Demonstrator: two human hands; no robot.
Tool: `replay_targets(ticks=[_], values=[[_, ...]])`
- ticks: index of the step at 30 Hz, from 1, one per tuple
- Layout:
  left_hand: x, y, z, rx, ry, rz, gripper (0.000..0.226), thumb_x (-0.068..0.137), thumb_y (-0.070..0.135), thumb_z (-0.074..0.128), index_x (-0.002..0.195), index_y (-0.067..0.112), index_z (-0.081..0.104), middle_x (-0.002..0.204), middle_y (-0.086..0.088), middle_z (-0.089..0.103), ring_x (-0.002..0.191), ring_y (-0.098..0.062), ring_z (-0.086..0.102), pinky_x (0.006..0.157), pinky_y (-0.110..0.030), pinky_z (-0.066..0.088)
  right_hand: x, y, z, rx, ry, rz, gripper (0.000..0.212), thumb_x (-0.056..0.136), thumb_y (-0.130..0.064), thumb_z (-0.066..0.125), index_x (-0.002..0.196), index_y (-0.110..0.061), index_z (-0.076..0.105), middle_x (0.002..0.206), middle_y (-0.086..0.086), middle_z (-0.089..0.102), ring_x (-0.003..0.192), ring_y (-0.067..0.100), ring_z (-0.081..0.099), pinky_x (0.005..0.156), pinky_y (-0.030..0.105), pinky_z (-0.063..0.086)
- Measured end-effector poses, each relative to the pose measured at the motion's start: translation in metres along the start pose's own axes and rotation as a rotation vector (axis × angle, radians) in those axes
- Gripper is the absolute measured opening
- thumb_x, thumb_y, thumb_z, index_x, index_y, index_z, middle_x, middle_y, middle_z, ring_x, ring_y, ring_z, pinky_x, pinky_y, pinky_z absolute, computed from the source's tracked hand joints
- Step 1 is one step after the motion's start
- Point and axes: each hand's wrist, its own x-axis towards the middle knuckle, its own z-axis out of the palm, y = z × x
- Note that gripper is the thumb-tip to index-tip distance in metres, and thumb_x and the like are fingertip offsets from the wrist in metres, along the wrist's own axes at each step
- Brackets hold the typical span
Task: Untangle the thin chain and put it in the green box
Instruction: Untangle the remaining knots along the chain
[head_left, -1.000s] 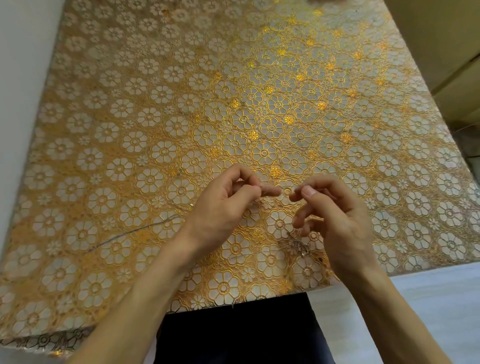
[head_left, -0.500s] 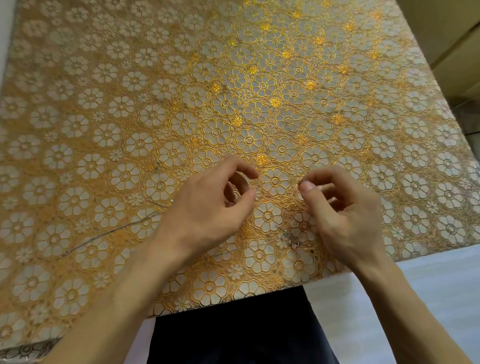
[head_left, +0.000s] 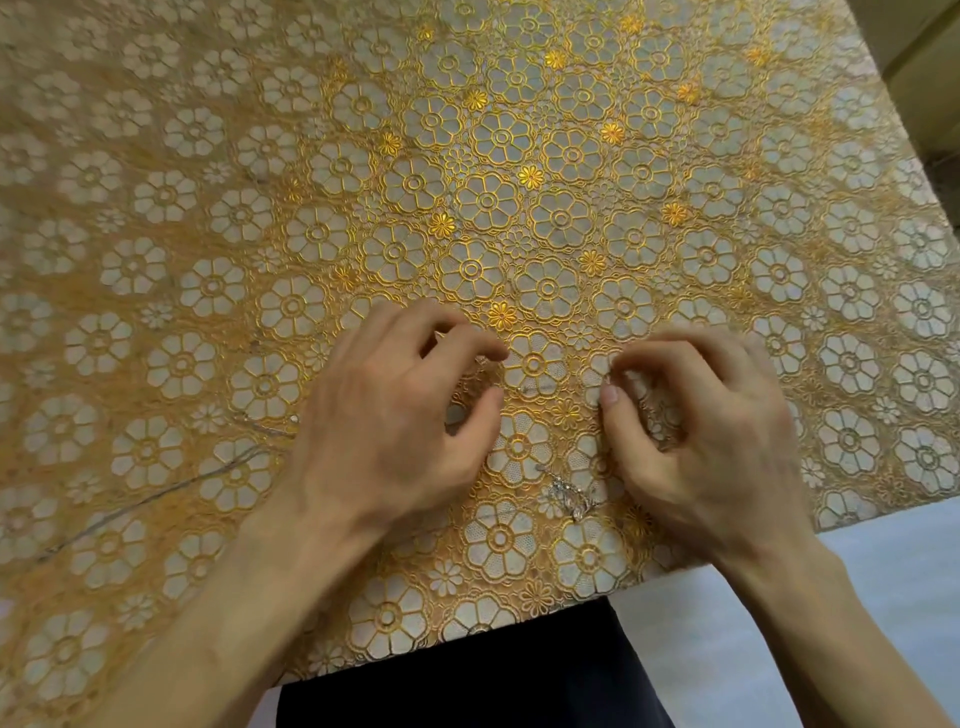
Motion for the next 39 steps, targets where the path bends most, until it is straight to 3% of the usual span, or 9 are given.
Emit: replay_targets(ticks=[7,16,23,28,39], values=[[0.014,-0.002,0.001,0.033,-0.079,0.075,0.020,0.088,0.041,0.066,0.100,0.028,0.077,0.098,0.005,0.066,0.093,-0.024,0.059,0.078,-0.048,0.048,0.001,-0.009,0.010,0.136,0.066,-0.003,0.009,0.081,-0.010,0.071,0.087,-0.014,0.076,0.094,0.002,0.070,0.094,0.028,0.061,0.085,0.041,0.049],[0.007,-0.005,-0.001,-0.019,-0.066,0.060,0.020,0.089,0.041,0.067,0.101,0.028,0.078,0.105,0.010,0.069,0.099,-0.019,0.060,0.082,-0.043,0.046,0.002,-0.014,0.011,0.097,0.074,0.022,0.013,0.090,-0.025,0.072,0.096,-0.015,0.077,0.098,0.003,0.070,0.095,0.029,0.059,0.086,0.037,0.047],[0.000,-0.007,0.001,-0.046,-0.014,0.021,0.021,0.087,0.036,0.069,0.102,0.023,0.076,0.107,0.006,0.068,0.099,-0.022,0.061,0.084,-0.044,0.047,0.010,-0.025,0.012,0.114,-0.050,-0.097,0.012,0.090,-0.030,0.072,0.095,-0.020,0.077,0.083,-0.003,0.068,0.081,0.025,0.058,0.075,0.035,0.048],[-0.002,-0.010,0.001,-0.084,-0.007,-0.001,0.023,0.086,0.034,0.069,0.104,0.021,0.076,0.108,0.006,0.068,0.102,-0.022,0.061,0.086,-0.045,0.048,0.016,-0.026,0.015,0.048,-0.142,-0.188,0.012,0.094,-0.030,0.068,0.099,-0.023,0.077,0.090,-0.001,0.068,0.079,0.027,0.060,0.067,0.042,0.050],[0.002,-0.010,0.000,-0.093,-0.009,-0.016,0.020,0.085,0.034,0.068,0.102,0.027,0.075,0.104,0.008,0.067,0.099,-0.021,0.060,0.083,-0.046,0.049,0.025,-0.025,0.019,-0.118,-0.212,-0.334,0.018,0.102,-0.024,0.054,0.096,-0.013,0.067,0.093,0.008,0.062,0.081,0.032,0.054,0.073,0.047,0.048]])
